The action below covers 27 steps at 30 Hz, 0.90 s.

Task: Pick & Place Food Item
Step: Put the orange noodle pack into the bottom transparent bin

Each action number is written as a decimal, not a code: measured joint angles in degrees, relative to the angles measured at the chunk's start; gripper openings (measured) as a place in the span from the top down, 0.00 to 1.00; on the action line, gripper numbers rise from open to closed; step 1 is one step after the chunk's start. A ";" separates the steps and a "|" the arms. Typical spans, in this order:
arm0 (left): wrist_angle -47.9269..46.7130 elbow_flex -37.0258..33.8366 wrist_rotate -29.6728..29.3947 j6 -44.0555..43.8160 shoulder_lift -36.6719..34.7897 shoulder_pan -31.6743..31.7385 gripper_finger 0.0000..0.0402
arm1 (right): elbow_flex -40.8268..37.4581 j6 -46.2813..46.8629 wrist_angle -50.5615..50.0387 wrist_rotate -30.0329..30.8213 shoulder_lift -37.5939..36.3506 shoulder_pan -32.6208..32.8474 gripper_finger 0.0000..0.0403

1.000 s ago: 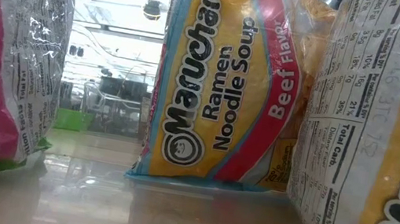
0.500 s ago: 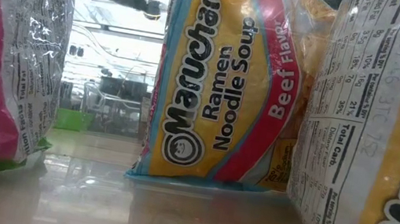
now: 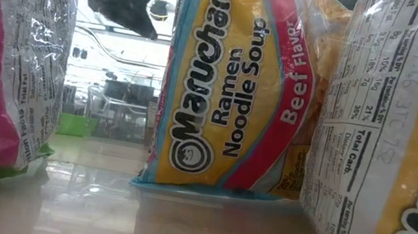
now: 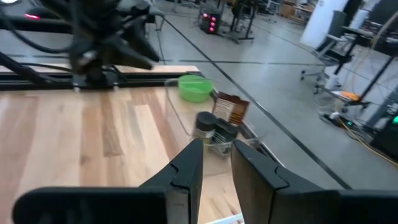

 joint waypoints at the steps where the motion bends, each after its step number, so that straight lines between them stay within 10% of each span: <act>1: -0.02 0.00 1.95 -0.01 0.00 0.14 0.75 | 0.00 0.01 -0.33 -0.02 0.00 -0.42 0.81; 27: 5.39 0.00 24.78 0.16 0.00 1.21 0.75 | 0.00 18.31 -22.68 -0.47 0.00 3.29 0.81</act>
